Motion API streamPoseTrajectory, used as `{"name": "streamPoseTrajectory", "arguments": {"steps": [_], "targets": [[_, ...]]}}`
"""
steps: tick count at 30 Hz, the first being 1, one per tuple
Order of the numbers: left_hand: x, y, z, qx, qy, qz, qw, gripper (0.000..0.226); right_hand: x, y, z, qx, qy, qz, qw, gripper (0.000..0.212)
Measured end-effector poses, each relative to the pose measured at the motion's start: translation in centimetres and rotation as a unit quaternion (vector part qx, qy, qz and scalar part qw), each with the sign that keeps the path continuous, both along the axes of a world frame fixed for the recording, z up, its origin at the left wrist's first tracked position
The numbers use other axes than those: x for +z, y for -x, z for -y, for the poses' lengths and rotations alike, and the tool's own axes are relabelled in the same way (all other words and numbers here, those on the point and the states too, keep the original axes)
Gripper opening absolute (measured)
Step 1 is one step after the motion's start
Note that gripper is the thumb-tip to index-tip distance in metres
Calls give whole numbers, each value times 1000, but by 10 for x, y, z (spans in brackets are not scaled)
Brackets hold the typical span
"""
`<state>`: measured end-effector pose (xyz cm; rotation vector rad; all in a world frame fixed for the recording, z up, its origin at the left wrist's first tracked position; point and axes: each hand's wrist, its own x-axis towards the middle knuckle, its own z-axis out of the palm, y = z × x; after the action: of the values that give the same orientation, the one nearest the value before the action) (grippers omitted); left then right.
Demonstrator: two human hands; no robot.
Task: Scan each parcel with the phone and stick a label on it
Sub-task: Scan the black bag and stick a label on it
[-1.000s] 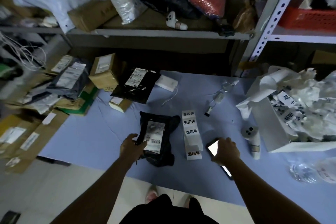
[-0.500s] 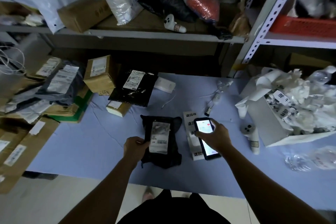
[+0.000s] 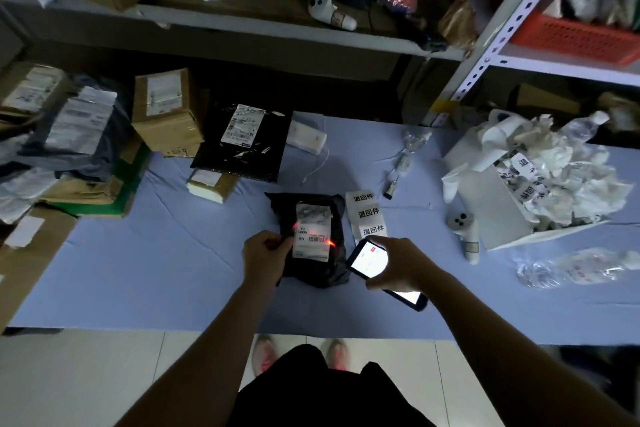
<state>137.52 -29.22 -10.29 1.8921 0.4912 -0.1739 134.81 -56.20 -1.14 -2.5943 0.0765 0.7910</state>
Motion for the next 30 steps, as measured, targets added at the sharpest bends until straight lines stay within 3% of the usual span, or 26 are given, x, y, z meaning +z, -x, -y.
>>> {"name": "streamPoseTrajectory", "arguments": {"steps": [3, 8, 16, 21, 30], "targets": [[-1, -2, 2, -8, 14, 8, 1000, 25, 5, 4, -3, 13, 4, -1, 1000, 67], [-2, -5, 4, -14, 15, 25, 999, 23, 11, 6, -7, 12, 3, 13, 1000, 76], [-1, -6, 7, -17, 34, 24, 999, 17, 17, 9, -8, -7, 17, 26, 999, 70], [-4, -6, 7, -13, 33, 18, 999, 17, 16, 12, -13, 2, 47, 39, 998, 81], [-1, -7, 9, -18, 32, 39, 999, 18, 16, 16, -10, -18, 51, 39, 998, 76]]}}
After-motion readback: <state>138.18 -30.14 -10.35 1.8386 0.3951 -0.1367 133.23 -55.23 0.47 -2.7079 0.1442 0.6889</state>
